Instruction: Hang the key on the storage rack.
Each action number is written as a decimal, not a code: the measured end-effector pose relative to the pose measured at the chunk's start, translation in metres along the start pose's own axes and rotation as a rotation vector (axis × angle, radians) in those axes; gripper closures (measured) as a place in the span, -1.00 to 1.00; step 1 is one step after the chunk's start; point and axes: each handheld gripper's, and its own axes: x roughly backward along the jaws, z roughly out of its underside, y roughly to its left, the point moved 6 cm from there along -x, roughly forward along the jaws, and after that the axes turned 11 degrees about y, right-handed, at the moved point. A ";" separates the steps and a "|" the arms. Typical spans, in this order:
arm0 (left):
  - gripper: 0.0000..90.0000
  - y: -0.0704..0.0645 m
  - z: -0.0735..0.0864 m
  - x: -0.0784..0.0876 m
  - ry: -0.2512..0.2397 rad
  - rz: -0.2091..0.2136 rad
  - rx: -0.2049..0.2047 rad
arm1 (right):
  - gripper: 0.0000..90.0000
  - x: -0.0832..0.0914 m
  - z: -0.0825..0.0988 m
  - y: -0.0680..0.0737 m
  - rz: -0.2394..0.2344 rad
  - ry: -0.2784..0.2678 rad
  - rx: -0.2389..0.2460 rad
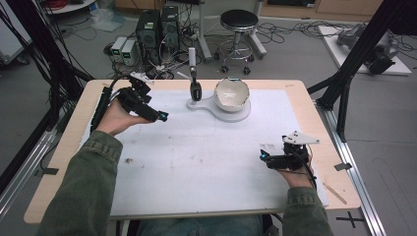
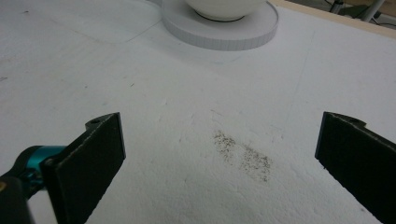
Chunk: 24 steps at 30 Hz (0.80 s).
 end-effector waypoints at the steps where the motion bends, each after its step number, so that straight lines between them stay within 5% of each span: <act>1: -0.96 0.000 0.004 0.000 -0.010 -0.001 0.004 | -0.99 0.000 0.000 0.000 -0.001 0.000 0.000; 24: -0.96 0.014 0.106 0.008 -0.144 -0.063 0.140 | -0.99 0.001 0.002 0.005 -0.024 0.021 0.003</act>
